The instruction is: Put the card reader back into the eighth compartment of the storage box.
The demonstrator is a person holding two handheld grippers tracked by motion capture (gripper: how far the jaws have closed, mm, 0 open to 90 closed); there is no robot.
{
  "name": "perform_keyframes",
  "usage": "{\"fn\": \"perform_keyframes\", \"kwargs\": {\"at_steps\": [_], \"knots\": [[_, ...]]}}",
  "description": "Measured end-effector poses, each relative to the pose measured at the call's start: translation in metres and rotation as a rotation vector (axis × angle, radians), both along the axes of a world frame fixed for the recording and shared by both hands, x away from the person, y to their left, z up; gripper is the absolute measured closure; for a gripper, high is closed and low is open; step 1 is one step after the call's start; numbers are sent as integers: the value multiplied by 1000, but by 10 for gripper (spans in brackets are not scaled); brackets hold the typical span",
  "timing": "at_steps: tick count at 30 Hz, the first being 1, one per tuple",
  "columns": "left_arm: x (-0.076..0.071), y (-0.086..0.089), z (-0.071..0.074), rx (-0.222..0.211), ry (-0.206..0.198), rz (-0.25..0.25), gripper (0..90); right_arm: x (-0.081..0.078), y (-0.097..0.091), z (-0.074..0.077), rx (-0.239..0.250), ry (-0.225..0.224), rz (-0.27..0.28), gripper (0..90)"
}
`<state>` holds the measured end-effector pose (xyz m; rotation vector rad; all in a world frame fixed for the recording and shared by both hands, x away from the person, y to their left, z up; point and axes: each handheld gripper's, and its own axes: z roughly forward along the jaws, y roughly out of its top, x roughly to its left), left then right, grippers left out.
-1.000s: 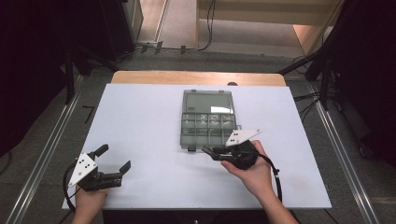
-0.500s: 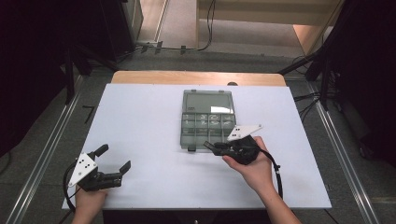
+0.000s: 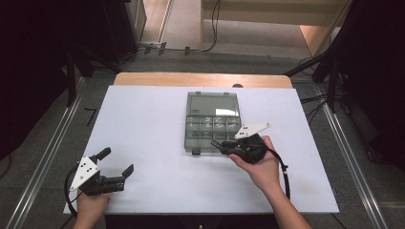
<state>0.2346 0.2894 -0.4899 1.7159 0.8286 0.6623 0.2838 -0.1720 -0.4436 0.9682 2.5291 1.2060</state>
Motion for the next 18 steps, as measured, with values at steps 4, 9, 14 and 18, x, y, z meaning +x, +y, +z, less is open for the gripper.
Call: {"fn": "perform_keyframes", "kwargs": {"at_steps": [4,9,14,18], "knots": [[0,0,0,0,-1,1,1,2,-1,1,1,-3,-8,714],[0,0,0,-1,1,0,1,5,-3,1,1,-2,-22,714],[0,0,0,0,0,0,1,8,-6,-1,4,2,-32,714],[0,0,0,-1,0,1,1,10,-8,-2,6,7,-40,714]]}}
